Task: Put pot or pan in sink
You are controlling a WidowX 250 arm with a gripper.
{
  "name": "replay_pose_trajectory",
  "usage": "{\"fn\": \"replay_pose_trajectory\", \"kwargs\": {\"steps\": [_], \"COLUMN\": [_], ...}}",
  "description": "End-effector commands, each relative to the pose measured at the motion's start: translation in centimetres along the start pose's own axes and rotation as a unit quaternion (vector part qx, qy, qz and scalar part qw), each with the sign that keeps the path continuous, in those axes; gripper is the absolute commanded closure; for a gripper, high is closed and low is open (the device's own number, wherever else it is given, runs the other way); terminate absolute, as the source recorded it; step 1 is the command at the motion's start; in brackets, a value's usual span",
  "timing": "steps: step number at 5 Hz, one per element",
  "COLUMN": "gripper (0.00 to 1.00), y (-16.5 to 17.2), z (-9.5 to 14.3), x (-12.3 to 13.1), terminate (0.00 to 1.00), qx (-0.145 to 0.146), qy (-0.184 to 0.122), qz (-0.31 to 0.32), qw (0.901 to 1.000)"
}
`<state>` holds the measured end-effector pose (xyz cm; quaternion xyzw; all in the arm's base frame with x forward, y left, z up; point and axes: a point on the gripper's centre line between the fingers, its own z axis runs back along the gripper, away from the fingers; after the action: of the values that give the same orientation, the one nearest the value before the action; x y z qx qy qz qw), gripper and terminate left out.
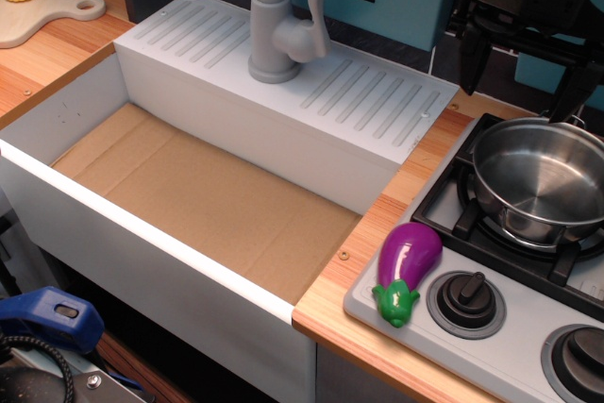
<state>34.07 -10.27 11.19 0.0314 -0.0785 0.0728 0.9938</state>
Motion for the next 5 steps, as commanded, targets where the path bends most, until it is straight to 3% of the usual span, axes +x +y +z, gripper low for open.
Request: {"fn": "replay_pose_trajectory", "kwargs": {"steps": [1,2,5], "gripper": [0.0,0.0,0.0], "y": [0.0,0.6,2.0], "z": [0.0,-1.5,-5.2], "x": [0.0,0.2,-1.1], "terminate": [0.0,0.0,0.0], "qx": [0.0,-0.02,-0.038], "qy": [0.0,0.005,-0.002], "qz": [0.0,0.009,0.019], "qw": [1.0,0.9997,0.9991]}}
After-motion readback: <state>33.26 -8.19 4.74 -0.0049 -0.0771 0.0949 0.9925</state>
